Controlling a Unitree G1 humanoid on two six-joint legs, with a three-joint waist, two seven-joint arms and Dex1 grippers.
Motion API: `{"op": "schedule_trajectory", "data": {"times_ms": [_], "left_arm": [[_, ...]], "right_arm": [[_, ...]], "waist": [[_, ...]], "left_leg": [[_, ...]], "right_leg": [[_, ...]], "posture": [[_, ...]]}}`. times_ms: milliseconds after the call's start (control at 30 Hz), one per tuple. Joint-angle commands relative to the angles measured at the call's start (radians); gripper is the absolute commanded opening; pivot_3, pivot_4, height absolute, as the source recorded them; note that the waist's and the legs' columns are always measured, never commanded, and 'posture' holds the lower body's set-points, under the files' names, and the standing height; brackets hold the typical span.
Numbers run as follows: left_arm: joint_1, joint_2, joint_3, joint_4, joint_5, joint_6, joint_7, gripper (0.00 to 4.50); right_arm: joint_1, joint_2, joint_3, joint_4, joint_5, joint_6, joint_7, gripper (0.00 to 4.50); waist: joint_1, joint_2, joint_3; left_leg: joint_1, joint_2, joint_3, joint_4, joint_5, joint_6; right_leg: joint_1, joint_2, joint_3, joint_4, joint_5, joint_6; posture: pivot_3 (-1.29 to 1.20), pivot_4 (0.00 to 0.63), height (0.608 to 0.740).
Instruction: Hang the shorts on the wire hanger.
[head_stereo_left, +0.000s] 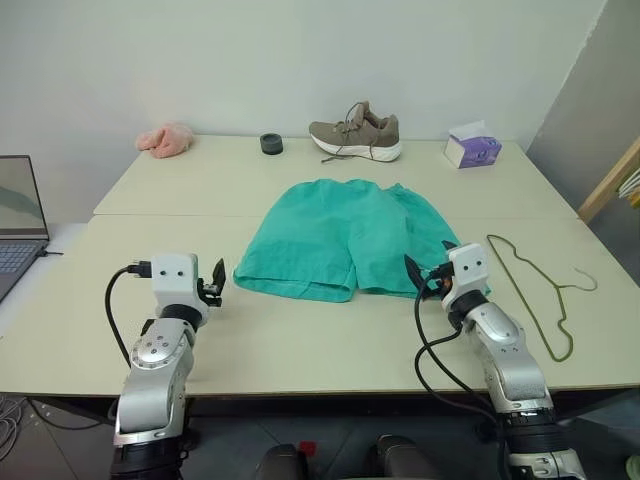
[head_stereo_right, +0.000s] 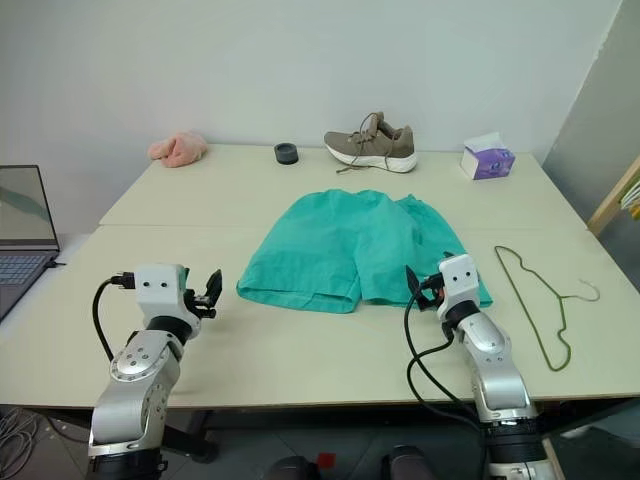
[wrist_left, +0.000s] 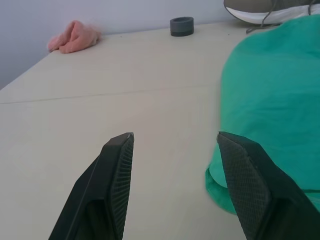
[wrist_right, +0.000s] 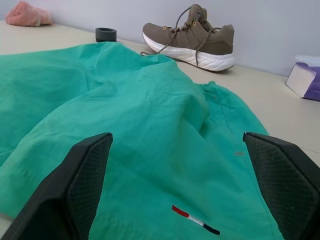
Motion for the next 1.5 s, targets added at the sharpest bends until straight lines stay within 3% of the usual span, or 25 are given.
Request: {"op": "schedule_trajectory", "data": {"times_ms": [33,467,1000,1133,1333,1500], "left_arm": [[-0.008,0.016,-0.002,-0.036,0.008,-0.04,-0.017,2.8],[-0.007,0.013,-0.003,-0.037,0.011,-0.049,-0.019,2.8],[-0.03,0.021,-0.017,-0.039,-0.005,-0.038,-0.062,2.8],[-0.028,0.034,-0.04,-0.089,-0.066,0.004,-0.144,2.8],[-0.042,0.139,-0.073,-0.167,-0.216,0.02,-0.394,2.8],[-0.055,0.269,-0.123,-0.211,-0.293,0.098,-0.561,2.8]], "right_arm": [[-0.034,-0.015,-0.006,-0.008,0.004,-0.041,0.017,4.46],[-0.034,-0.04,0.016,-0.008,0.022,-0.066,0.103,4.46],[-0.038,-0.065,0.012,-0.009,0.002,-0.053,0.102,4.46],[-0.06,-0.072,-0.027,-0.009,0.041,0.03,0.096,4.46],[-0.12,-0.138,-0.09,0.016,0.05,0.149,0.068,4.46],[-0.19,-0.221,-0.136,0.165,0.062,0.29,0.09,4.46]], "waist": [[0.0,0.0,0.0],[0.001,0.0,0.0],[0.001,0.0,0.0],[0.0,0.0,0.0],[-0.002,0.001,0.0],[-0.005,0.001,0.0]], "left_leg": [[0.0,0.0,0.0,0.0,0.0,0.0],[0.0,0.0,0.0,0.0,0.0,0.0],[0.0,0.0,0.0,0.0,0.0,0.0],[0.0,0.0,0.0,0.0,0.0,0.0],[0.0,0.0,0.001,0.0,0.0,0.0],[0.0,0.0,0.001,0.0,0.0,0.0]], "right_leg": [[0.0,0.0,0.0,0.0,0.0,0.0],[0.0,0.0,0.0,0.0,0.0,0.0],[0.0,0.0,0.0,0.0,0.0,0.0],[0.0,0.0,0.0,0.0,0.0,0.0],[0.0,0.0,0.0,0.0,0.0,0.0],[0.0,0.001,0.001,0.0,0.0,0.0]], "posture": [[0.03,0.043,0.74],[0.03,0.047,0.74],[0.02,0.045,0.74],[0.01,0.045,0.74],[-0.01,0.046,0.74],[-0.02,0.048,0.74]]}}
